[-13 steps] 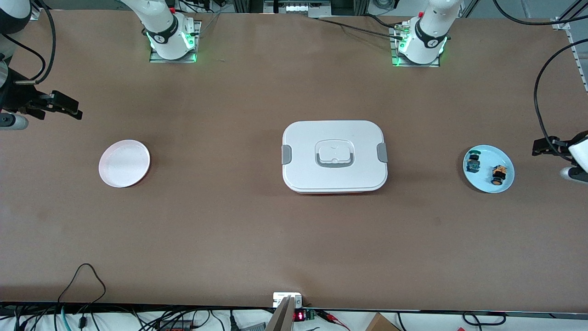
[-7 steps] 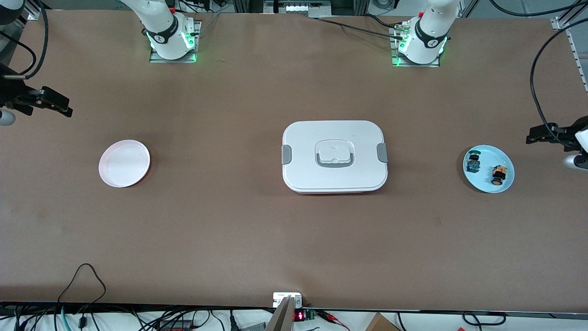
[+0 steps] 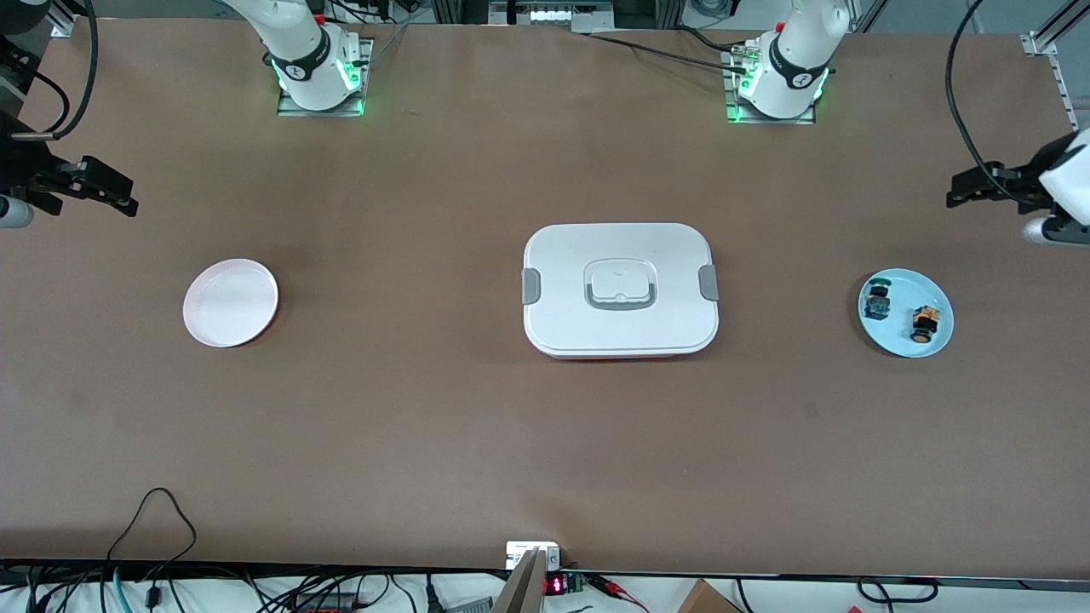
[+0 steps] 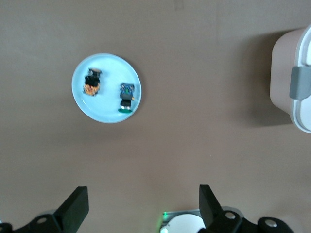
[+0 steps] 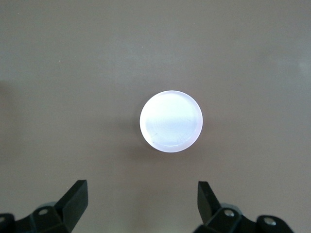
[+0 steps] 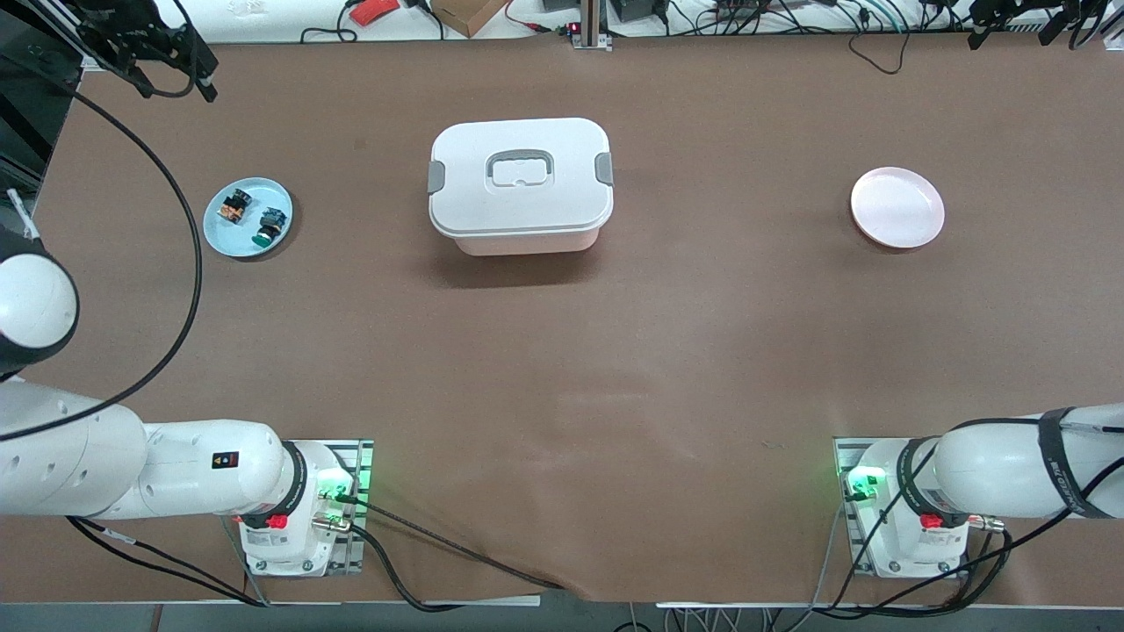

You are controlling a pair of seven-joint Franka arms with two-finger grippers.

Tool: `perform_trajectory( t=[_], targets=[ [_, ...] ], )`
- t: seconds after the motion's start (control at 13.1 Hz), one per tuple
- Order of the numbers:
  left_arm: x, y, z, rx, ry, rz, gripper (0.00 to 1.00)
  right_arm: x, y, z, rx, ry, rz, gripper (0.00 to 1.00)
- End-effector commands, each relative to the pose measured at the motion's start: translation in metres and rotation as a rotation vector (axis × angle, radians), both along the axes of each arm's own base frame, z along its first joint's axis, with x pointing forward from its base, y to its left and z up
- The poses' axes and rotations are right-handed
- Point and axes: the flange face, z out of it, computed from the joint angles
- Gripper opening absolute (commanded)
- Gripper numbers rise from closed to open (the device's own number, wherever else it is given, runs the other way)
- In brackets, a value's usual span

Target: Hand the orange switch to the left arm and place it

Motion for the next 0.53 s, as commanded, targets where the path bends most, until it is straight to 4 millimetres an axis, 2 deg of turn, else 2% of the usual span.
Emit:
perform_trajectory(
  t=[0.0, 0.15, 0.31, 0.46],
  targets=[
    [-0.024, -0.011, -0.001, -0.009, -0.031, 0.043, 1.0, 0.0, 0.012, 0.001, -0.009, 0.023, 0.02, 1.0],
    [-0.029, -0.021, 0.01, -0.005, -0.051, 0.031, 1.0, -0.001, 0.009, 0.005, -0.01, 0.022, 0.015, 1.0],
    [-0.017, -0.036, 0.026, 0.001, -0.082, 0.013, 1.0, 0.0, 0.009, 0.015, -0.011, 0.0, 0.008, 1.0],
    [-0.011, -0.037, 0.025, 0.0, -0.082, 0.011, 1.0, 0.001, 0.008, 0.016, -0.01, -0.003, 0.0, 1.0]
  ],
)
